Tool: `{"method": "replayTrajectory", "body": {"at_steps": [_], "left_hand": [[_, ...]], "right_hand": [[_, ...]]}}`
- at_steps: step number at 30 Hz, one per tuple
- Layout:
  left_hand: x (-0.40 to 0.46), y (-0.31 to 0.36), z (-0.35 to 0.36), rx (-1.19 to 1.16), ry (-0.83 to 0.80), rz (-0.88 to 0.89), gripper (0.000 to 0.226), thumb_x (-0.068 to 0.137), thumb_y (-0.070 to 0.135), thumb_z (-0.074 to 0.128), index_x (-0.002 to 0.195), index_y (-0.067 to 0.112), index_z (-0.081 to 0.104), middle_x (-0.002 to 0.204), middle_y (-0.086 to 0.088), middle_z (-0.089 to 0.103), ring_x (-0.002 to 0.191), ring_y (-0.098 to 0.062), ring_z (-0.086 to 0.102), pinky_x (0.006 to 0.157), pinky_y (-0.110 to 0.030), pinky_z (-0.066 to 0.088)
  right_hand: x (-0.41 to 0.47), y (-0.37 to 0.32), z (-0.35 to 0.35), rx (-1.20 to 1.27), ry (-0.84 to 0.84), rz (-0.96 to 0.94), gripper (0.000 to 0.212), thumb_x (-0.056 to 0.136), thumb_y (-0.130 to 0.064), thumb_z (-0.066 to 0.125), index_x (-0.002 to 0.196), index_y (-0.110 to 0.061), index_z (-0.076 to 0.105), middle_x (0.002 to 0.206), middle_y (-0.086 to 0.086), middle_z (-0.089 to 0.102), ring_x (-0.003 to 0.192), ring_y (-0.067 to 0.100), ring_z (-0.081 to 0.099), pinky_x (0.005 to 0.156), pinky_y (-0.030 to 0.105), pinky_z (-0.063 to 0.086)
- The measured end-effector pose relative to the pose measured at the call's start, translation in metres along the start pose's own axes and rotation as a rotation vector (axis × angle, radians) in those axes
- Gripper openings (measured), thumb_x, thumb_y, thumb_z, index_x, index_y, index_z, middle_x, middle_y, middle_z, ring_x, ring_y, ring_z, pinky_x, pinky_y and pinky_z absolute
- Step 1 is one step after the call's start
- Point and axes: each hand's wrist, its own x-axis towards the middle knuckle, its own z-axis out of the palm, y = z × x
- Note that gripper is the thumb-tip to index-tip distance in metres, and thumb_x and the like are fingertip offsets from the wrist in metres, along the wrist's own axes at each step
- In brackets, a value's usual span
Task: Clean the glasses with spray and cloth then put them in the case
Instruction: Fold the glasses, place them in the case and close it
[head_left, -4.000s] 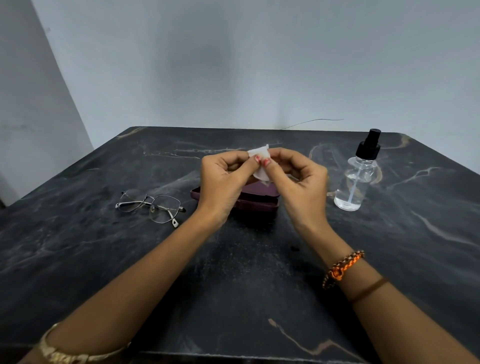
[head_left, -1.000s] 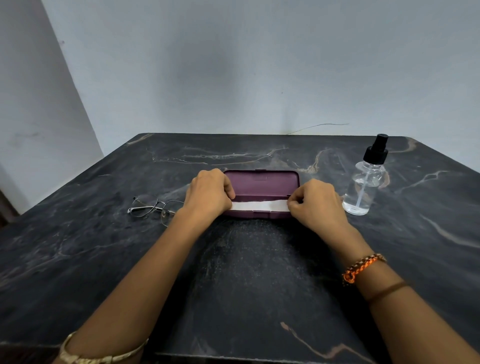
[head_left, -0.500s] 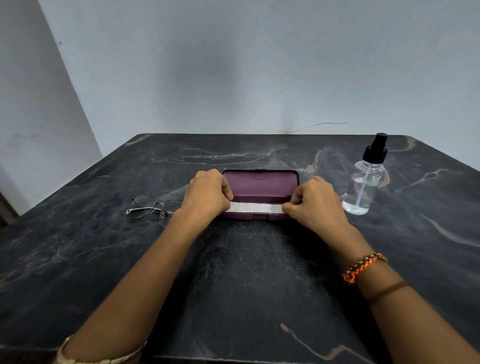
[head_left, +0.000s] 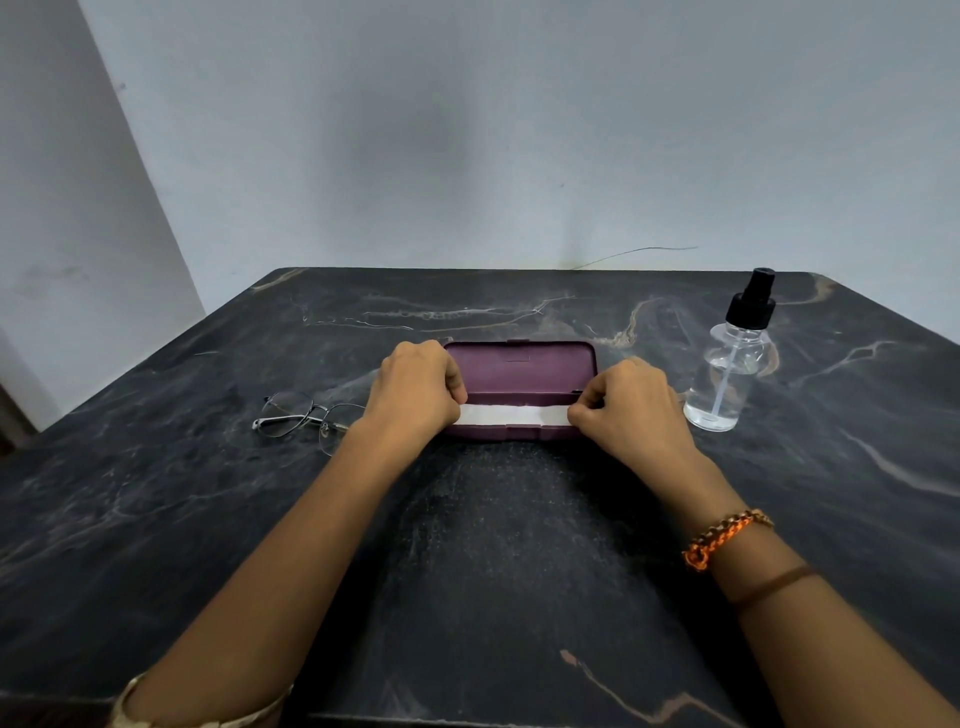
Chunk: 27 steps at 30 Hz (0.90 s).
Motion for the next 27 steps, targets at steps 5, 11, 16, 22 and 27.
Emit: {"method": "replayTrajectory", "body": {"at_steps": [5,11,16,22,27], "left_hand": [[-0.004,0.002,-0.001,0.043,0.019,0.022,0.021,0.079,0.001,0.062,0.080,0.020,0.071,0.092,-0.003,0.070,0.092,-0.021,0.063,0.086,-0.036,0.052],[-0.004,0.002,-0.005,0.064,0.012,0.029,0.008,0.080,0.016,0.068,0.083,0.023,0.071,0.089,0.005,0.068,0.093,-0.016,0.061,0.080,-0.032,0.048],[-0.001,0.001,-0.005,0.051,0.053,0.036,0.007,0.081,0.018,0.067,0.081,0.022,0.072,0.079,0.006,0.063,0.089,-0.016,0.062,0.070,-0.028,0.044],[0.001,-0.001,-0.006,0.018,0.159,0.057,0.008,0.084,0.020,0.064,0.084,0.022,0.072,0.090,0.000,0.069,0.090,-0.019,0.062,0.067,-0.027,0.040],[0.006,-0.008,-0.017,-0.041,0.307,0.055,0.014,0.086,0.015,0.058,0.088,0.019,0.071,0.096,-0.002,0.070,0.092,-0.022,0.062,0.069,-0.031,0.045]], "right_hand": [[-0.002,-0.001,0.002,-0.009,0.044,-0.029,0.015,0.078,-0.012,0.057,0.075,-0.005,0.070,0.092,0.013,0.065,0.090,0.030,0.057,0.061,0.029,0.039],[-0.004,-0.003,0.000,0.004,0.116,-0.051,0.019,0.081,-0.021,0.059,0.075,-0.008,0.071,0.082,0.008,0.063,0.096,0.029,0.054,0.060,0.032,0.042],[-0.005,-0.006,0.002,0.031,0.165,-0.083,0.024,0.085,-0.031,0.057,0.081,-0.011,0.070,0.086,0.005,0.061,0.098,0.026,0.047,0.063,0.029,0.034],[-0.008,-0.010,0.004,0.068,0.232,-0.224,0.016,0.085,-0.021,0.056,0.085,-0.011,0.069,0.086,0.005,0.061,0.086,0.015,0.037,0.069,0.027,0.032],[-0.012,-0.020,0.008,0.113,0.286,-0.347,0.008,0.081,-0.008,0.062,0.082,-0.007,0.069,0.082,0.008,0.063,0.083,0.018,0.041,0.066,0.030,0.037]]}}
